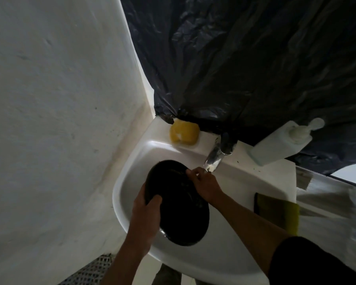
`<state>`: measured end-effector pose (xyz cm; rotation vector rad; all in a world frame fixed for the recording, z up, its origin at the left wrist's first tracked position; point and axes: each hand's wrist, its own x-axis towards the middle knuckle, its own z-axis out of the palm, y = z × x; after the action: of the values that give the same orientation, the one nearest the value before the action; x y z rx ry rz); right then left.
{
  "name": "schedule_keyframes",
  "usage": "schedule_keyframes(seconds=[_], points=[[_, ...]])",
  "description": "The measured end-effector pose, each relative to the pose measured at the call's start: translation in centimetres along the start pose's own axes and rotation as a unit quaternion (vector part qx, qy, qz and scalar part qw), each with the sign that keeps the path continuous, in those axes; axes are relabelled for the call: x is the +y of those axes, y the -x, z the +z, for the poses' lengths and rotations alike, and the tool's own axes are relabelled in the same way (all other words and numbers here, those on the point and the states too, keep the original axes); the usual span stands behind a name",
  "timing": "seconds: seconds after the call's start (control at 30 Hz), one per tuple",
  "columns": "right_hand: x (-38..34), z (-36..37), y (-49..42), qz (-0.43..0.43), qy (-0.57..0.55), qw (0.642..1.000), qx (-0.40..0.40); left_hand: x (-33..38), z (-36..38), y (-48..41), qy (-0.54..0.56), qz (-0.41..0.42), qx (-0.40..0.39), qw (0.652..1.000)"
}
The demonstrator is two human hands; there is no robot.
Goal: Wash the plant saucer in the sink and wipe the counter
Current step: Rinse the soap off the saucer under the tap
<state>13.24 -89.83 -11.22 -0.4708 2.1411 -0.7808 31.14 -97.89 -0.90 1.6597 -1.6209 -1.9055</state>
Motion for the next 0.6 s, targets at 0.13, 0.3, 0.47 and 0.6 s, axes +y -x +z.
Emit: schedule_keyframes(seconds=[0.13, 0.3, 0.47, 0.6], points=[[0.9, -2.2, 0.9, 0.014, -0.009, 1.000, 0.016, 0.3, -0.3, 0.0, -0.008, -0.018, 0.010, 1.000], [-0.5, -5.9, 3.6, 0.032, -0.143, 0.987, 0.071, 2.3, 0.0, -0.2, -0.107, 0.025, 0.018, 0.994], [-4.1, -9.8, 6.6, 0.096, -0.262, 0.952, 0.128, 4.6, 0.4, 0.7, -0.264, 0.147, -0.002, 0.953], [-6.4, -11.8, 8.5, 0.122, -0.327, 0.921, 0.172, 5.4, 0.3, 1.0, -0.343, 0.231, -0.027, 0.910]])
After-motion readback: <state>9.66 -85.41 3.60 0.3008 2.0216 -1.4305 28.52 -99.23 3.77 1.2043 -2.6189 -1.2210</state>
